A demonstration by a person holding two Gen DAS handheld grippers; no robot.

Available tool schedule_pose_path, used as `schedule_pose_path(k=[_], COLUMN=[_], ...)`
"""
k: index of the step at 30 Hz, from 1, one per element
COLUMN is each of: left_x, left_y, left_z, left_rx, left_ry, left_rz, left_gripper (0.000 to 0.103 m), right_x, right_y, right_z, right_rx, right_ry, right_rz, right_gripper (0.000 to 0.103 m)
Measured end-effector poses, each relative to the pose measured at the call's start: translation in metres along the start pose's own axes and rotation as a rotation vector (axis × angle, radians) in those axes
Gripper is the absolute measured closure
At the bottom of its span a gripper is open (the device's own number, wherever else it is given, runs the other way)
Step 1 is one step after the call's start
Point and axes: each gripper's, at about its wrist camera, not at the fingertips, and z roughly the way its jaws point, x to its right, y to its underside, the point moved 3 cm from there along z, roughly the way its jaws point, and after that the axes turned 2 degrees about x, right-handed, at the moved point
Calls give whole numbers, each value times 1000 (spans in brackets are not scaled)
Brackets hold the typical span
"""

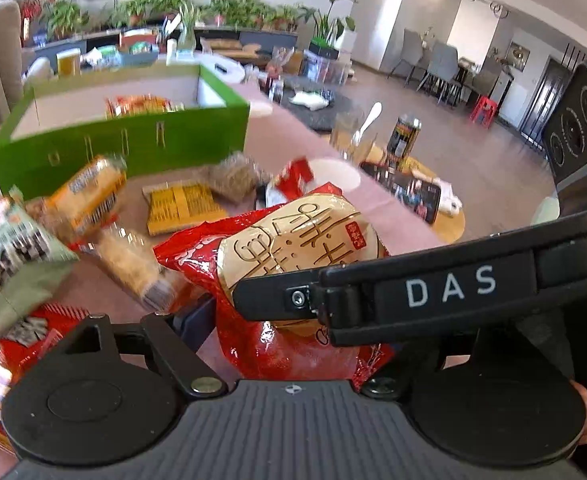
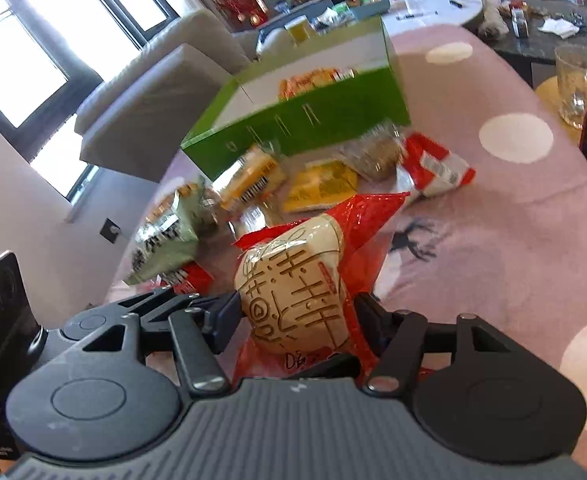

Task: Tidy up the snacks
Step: 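Carry the red biscuit bag into the green box and release it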

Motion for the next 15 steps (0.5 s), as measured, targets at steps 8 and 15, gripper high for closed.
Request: schedule_pose_path(k=[8,15], left_x=[-6,-21], left_y=[-28,-48], left_z=[-19,-32], left_rx=[101,152], left_ry=[-39,-87], left_rz=[31,30], left_gripper=[22,22], right_x=[-18,-34], right_y=[-28,-50], right_z=[-7,1], right_rx=[82,115], right_ry=[-45,-91], right_rz=[-34,-68], right_gripper=[43,43])
